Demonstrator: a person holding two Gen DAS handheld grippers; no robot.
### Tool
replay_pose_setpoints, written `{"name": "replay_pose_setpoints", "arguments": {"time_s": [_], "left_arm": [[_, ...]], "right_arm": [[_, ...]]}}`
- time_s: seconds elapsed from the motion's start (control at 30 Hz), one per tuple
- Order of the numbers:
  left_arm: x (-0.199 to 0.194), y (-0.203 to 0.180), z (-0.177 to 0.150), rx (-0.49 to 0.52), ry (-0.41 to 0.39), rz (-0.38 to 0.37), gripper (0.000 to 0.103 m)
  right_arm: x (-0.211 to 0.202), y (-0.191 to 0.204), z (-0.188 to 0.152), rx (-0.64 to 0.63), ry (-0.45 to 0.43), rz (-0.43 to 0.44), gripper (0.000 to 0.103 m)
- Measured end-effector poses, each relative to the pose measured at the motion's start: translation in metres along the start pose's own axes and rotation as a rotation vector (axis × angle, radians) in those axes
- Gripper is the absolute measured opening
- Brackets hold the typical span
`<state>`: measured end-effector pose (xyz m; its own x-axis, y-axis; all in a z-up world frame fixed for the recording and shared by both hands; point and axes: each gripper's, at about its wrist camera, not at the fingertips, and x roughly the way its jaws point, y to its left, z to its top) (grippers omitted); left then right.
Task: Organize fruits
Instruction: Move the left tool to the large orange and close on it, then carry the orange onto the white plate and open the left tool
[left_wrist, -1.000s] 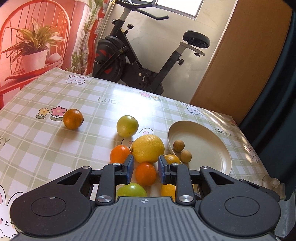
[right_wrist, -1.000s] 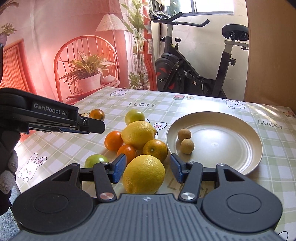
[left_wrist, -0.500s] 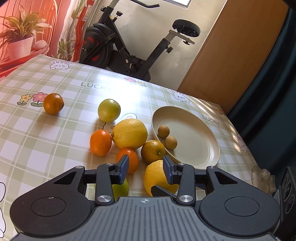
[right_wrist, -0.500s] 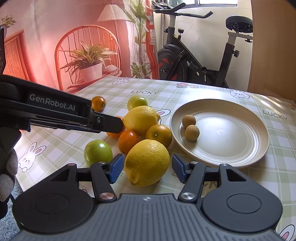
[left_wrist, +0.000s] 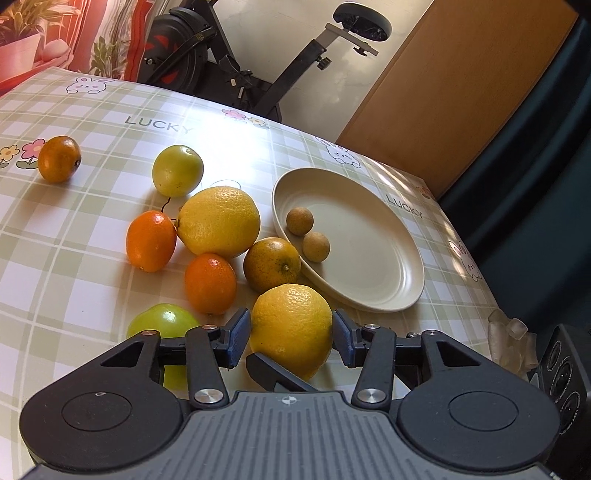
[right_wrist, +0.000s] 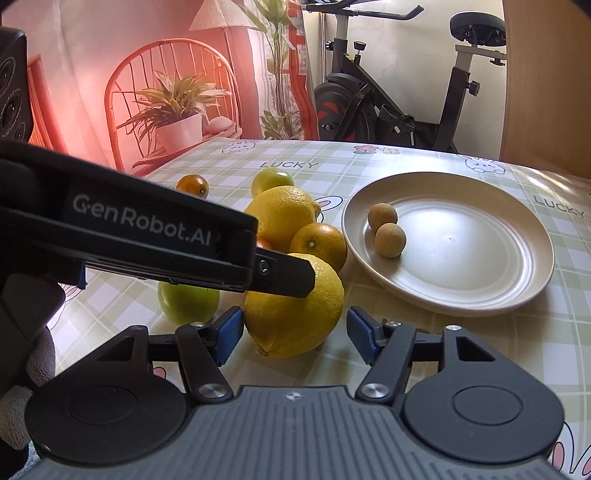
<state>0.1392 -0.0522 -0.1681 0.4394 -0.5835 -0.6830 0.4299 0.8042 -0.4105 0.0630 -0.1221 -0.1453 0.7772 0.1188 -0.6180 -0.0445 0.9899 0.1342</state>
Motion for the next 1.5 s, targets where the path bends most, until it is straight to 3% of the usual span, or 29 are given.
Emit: {"name": "replay_pose_setpoints", "arguments": {"time_s": [0.2, 1.2, 1.5], "left_arm": [[0.008, 0.000, -0.002, 0.004, -0.005, -0.017, 0.055], [0.013, -0.012, -0.008, 0.056, 0.030, 0.033, 0.058], [0.006, -0.030, 0.000, 0.133, 0.008, 0.051, 0.058]], "right_arm": [[0.003, -0.002, -0.002, 0.018, 0.008, 0.018, 0.060], [0.002, -0.002, 0.000, 0.033, 0.009, 0.022, 0.059], [-0.005, -0.003, 0.005, 0.032, -0.018, 0.016, 0.059]]}}
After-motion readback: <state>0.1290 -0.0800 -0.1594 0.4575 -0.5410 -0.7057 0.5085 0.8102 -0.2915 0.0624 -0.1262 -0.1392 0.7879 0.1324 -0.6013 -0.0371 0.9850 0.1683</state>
